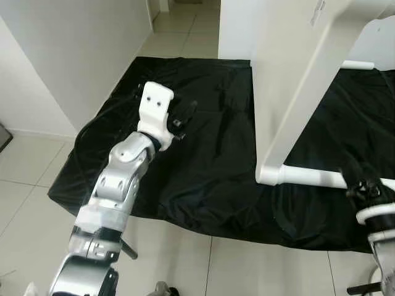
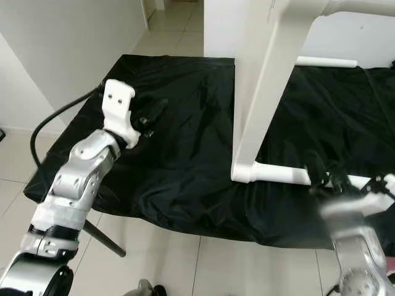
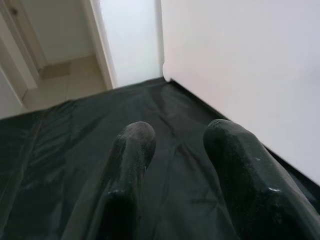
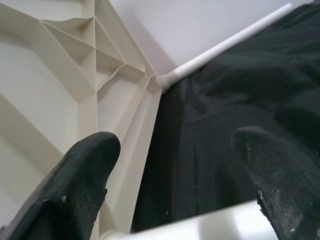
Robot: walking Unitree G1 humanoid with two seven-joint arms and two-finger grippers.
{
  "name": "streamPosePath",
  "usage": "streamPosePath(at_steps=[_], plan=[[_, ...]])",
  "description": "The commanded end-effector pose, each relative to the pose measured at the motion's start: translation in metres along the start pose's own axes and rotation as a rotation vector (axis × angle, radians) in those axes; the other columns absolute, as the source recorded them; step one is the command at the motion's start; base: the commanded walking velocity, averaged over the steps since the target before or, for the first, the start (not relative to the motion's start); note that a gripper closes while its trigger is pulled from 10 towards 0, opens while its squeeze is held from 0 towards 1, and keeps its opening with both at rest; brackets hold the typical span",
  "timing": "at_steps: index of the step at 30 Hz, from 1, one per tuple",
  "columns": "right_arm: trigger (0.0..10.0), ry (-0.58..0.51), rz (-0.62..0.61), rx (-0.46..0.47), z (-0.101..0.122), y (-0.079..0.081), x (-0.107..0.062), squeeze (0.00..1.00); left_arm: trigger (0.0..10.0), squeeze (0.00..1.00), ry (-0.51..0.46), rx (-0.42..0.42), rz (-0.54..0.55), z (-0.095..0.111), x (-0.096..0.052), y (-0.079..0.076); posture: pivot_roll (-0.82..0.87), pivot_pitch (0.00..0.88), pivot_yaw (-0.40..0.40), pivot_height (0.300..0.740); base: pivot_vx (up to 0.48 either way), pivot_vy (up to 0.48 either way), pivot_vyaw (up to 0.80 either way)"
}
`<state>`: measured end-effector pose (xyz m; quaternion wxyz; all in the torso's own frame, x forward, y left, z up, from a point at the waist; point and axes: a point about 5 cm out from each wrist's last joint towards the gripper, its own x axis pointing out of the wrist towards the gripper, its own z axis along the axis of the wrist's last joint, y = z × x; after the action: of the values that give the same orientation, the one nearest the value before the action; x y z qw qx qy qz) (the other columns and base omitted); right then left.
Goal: Building children table
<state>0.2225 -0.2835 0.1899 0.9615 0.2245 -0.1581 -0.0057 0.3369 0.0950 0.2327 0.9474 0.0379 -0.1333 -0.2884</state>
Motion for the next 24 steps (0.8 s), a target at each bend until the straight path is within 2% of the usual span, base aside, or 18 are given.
streamPosePath(at_steps=[1, 5, 6, 8, 10, 11, 13, 14, 15, 16, 17, 18, 20, 24], plan=[[10.0, 0.021, -0.041, -0.008, -0.008, 0.0, 0.002, 0.0, 10.0, 0.0, -0.006, -0.032, 0.016, 0.0, -0.006, 0.003, -0.05, 0.053, 0.081, 0.74, 0.0, 0.0, 0.0], [10.0, 0.055, -0.067, -0.034, -0.019, 0.007, 0.01, 0.0, 10.0, 0.0, 0.0, -0.072, 0.042, -0.007, -0.013, 0.001, -0.05, 0.045, 0.074, 0.74, 0.0, 0.0, 0.0], [10.0, 0.055, -0.067, -0.034, -0.019, 0.007, 0.01, 0.0, 10.0, 0.0, 0.0, -0.072, 0.042, -0.007, -0.013, 0.001, -0.05, 0.045, 0.074, 0.74, 0.0, 0.0, 0.0], [10.0, 0.078, -0.122, -0.053, -0.029, 0.012, 0.02, 0.0, 10.0, 0.0, 0.006, -0.073, 0.074, -0.013, -0.018, -0.004, -0.04, 0.035, 0.065, 0.74, 0.0, 0.0, 0.0], [10.0, 0.078, -0.122, -0.053, -0.029, 0.012, 0.02, 0.0, 10.0, 0.0, 0.006, -0.073, 0.074, -0.013, -0.018, -0.004, -0.04, 0.035, 0.065, 0.74, 0.0, 0.0, 0.0], [10.0, 0.085, -0.152, -0.072, -0.033, 0.013, 0.024, 0.0, 10.0, 0.0, 0.008, -0.073, 0.089, -0.015, -0.019, -0.005, -0.04, 0.035, 0.065, 0.74, 0.0, 0.0, 0.0], [10.0, 0.091, -0.23, -0.173, -0.039, 0.012, 0.033, 0.0, 10.0, 0.0, 0.001, -0.087, 0.147, -0.017, -0.024, -0.003, -0.02, 0.021, 0.049, 0.74, 0.0, 0.0, 0.0], [10.0, 0.091, -0.23, -0.173, -0.039, 0.012, 0.033, 0.0, 10.0, 0.0, 0.001, -0.087, 0.147, -0.017, -0.024, -0.003, -0.02, 0.021, 0.049, 0.74, 0.0, 0.0, 0.0], [10.0, 0.091, -0.268, -0.238, -0.042, 0.011, 0.036, 0.0, 10.0, 0.0, -0.001, -0.098, 0.176, -0.018, -0.027, -0.001, -0.02, 0.018, 0.046, 0.74, 0.0, 0.0, 0.0], [10.0, 0.091, -0.268, -0.238, -0.042, 0.011, 0.036, 0.0, 10.0, 0.0, -0.001, -0.098, 0.176, -0.018, -0.027, -0.001, -0.02, 0.018, 0.046, 0.74, 0.0, 0.0, 0.0], [10.0, 0.094, -0.284, -0.31, -0.044, 0.013, 0.038, 0.0, 10.0, 0.0, -0.007, -0.09, 0.199, -0.019, -0.03, 0.0, -0.02, 0.009, 0.04, 0.74, 0.0, 0.0, 0.0], [10.0, 0.094, -0.284, -0.31, -0.044, 0.013, 0.038, 0.0, 10.0, 0.0, -0.007, -0.09, 0.199, -0.019, -0.03, 0.0, -0.02, 0.009, 0.04, 0.74, 0.0, 0.0, 0.0], [10.0, 0.097, -0.281, -0.421, -0.05, 0.022, 0.039, 0.0, 10.0, 0.0, 0.003, -0.082, 0.189, -0.025, -0.035, -0.005, -0.02, 0.002, 0.037, 0.74, 0.0, 0.0, 0.0], [10.0, 0.099, -0.282, -0.439, -0.053, 0.025, 0.037, 0.0, 10.0, 0.0, 0.011, -0.079, 0.171, -0.027, -0.037, -0.009, -0.02, 0.0, 0.038, 0.74, 0.0, 0.0, 0.0]])
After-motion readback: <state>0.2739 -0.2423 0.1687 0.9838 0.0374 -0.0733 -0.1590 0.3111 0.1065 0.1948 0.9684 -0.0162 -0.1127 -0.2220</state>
